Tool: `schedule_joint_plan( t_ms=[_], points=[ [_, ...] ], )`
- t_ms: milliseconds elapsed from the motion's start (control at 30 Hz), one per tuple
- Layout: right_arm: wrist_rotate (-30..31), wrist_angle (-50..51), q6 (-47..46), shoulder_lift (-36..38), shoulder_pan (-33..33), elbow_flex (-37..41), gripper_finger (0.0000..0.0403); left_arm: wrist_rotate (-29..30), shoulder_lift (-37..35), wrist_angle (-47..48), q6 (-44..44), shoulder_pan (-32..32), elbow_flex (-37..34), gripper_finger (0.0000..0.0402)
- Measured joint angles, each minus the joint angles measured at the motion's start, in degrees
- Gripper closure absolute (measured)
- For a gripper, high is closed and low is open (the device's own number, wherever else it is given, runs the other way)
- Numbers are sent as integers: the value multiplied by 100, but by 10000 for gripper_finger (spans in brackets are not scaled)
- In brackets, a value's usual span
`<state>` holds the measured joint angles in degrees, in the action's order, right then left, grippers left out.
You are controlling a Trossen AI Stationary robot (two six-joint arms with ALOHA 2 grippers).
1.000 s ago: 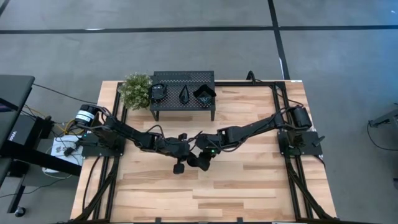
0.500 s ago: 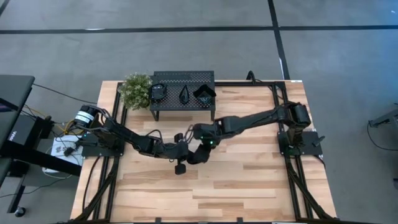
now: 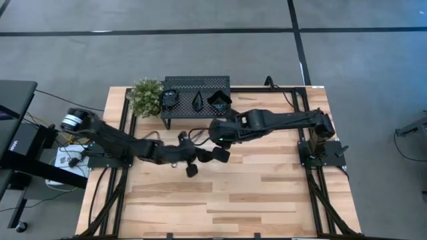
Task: Pick & Place Mini shaped plates
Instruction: Stack the black drop-shaped plate on top of the black drop-shaped plate on the shelf
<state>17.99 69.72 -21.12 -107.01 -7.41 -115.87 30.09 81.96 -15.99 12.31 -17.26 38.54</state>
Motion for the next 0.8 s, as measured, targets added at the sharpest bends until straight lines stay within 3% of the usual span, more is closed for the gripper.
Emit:
schedule_joint_plan(
  t_ms=[100, 267, 400, 533, 667, 800],
  points=[
    [307, 617, 8, 3, -113, -460, 319, 243, -657, 52, -384, -4, 6, 390],
    [934, 1828, -498, 69, -500, -1069, 319, 1796, -1595, 31, -1007, 60, 9, 394],
    [1639, 1986, -685, 454, -850, -1065, 319, 2830, -1982, -184, -761, 424, 10, 394],
    [1760, 2005, -825, 972, -998, -1050, 319, 2764, -1947, -331, -422, 1024, 10, 394],
    [2291, 2006, -914, 1493, -972, -1024, 319, 2092, -1719, -380, 298, 1713, 10, 394],
    [2922, 1999, -1592, 2069, -983, -388, 319, 1604, -1319, -471, 736, 2178, 7, 394]
  ],
)
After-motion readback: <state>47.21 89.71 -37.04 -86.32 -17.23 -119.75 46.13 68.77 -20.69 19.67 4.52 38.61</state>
